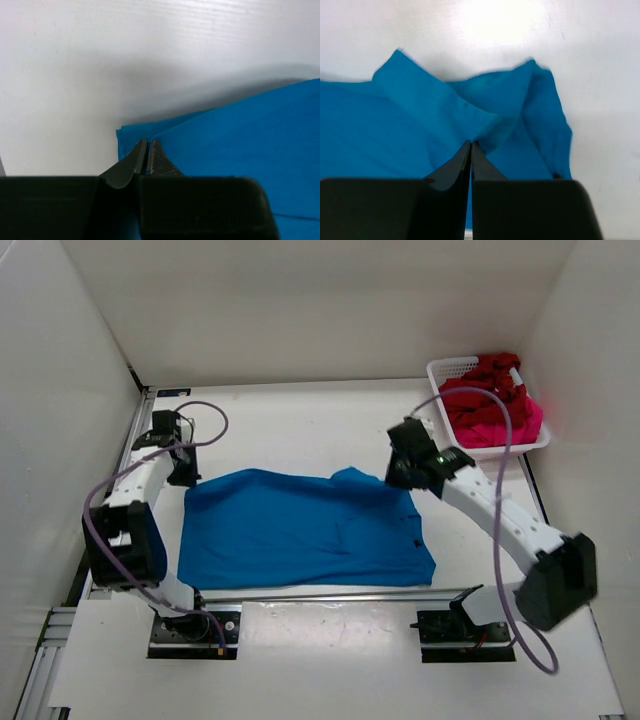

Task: Fold and stack the t-shirts
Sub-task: Fold the other side of the tshirt into a rectangle, then rotate the tshirt 90 degrees

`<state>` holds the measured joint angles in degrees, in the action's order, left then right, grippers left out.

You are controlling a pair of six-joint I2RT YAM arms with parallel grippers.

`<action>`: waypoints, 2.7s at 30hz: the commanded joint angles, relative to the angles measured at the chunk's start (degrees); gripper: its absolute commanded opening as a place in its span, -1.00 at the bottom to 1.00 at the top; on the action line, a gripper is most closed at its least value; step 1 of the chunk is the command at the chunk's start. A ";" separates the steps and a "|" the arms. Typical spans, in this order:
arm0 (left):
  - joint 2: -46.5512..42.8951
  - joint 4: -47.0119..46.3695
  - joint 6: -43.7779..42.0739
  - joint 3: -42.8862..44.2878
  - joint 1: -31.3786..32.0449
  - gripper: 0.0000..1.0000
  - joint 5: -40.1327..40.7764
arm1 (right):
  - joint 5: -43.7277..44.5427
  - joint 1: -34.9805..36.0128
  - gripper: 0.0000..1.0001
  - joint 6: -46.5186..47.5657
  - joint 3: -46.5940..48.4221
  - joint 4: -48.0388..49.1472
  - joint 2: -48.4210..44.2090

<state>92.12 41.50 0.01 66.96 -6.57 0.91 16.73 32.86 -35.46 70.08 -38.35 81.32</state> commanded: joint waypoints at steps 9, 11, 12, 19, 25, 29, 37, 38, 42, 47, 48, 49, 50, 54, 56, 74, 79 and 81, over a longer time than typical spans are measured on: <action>-12.66 -0.01 -0.01 -13.07 2.17 -0.79 10.24 | 6.74 8.71 -0.99 -13.75 -23.58 -1.91 -14.96; -13.72 -0.01 -0.01 -16.15 2.70 -0.79 10.78 | 6.74 8.71 -0.99 -14.45 -25.25 -1.91 -15.48; -14.41 -0.01 -0.01 -16.94 2.70 -0.79 11.57 | 6.74 8.71 -0.99 -14.46 -25.26 -1.91 -15.49; -15.48 -0.54 -0.01 -18.79 2.70 -0.79 13.50 | 9.20 8.71 -0.99 -14.46 -27.63 -3.04 -16.54; -14.25 -0.54 -0.01 -16.87 2.70 -0.79 14.65 | 8.67 8.71 -0.99 -14.46 -28.16 -3.05 -18.21; -13.01 -0.02 -0.01 -14.23 2.70 -0.79 14.65 | 8.67 8.71 -0.99 -13.85 -28.16 -3.05 -17.07; -12.30 2.00 -0.01 -18.17 3.32 -0.43 13.42 | 6.13 7.57 -0.99 -12.70 -31.66 -2.18 -16.54; -12.31 2.01 -0.01 -18.70 3.84 -0.26 12.46 | 5.34 7.57 -0.96 -12.70 -32.20 -1.65 -16.54; -14.15 3.33 -0.01 -19.85 3.84 0.26 12.27 | 4.10 7.04 -0.06 -14.54 -33.52 -3.04 -15.49; -13.64 3.33 -0.01 -14.34 -1.15 0.38 15.26 | 5.32 7.04 -0.02 -15.07 -33.00 -4.72 -21.19; -12.93 3.33 -0.01 -13.01 -1.69 0.38 16.22 | 5.33 7.04 -0.02 -15.07 -32.99 -4.72 -23.03; -12.93 3.85 -0.01 -11.95 -1.69 0.38 16.23 | 5.33 7.04 -0.02 -15.07 -32.99 -4.72 -23.74; -12.23 3.86 -0.01 -10.03 -1.69 0.41 16.23 | 5.33 7.04 -0.02 -15.07 -32.47 -4.72 -23.75; -9.51 5.08 -0.01 -7.90 -0.30 0.47 15.35 | 5.15 7.04 -0.02 -13.84 -28.97 -3.74 -22.10; -7.49 5.09 -0.01 -7.37 -0.29 0.50 14.13 | 6.99 6.51 0.30 -18.22 -26.85 -7.77 -19.11; 5.00 0.43 -0.01 -7.63 -0.29 0.53 10.96 | 0.41 0.98 0.61 -34.95 -47.49 -1.59 -26.66; 3.25 0.43 -0.01 -8.95 -0.90 0.55 10.96 | 0.41 -2.17 0.02 -30.02 -46.88 0.90 -24.46; 3.25 0.43 -0.01 -9.57 -1.42 0.55 10.96 | -0.29 -3.41 -0.27 -28.79 -46.35 1.60 -23.67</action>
<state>97.34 42.72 -0.01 58.54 -7.18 12.64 13.85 31.24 -66.67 25.87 -49.30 54.98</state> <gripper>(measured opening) 0.775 0.403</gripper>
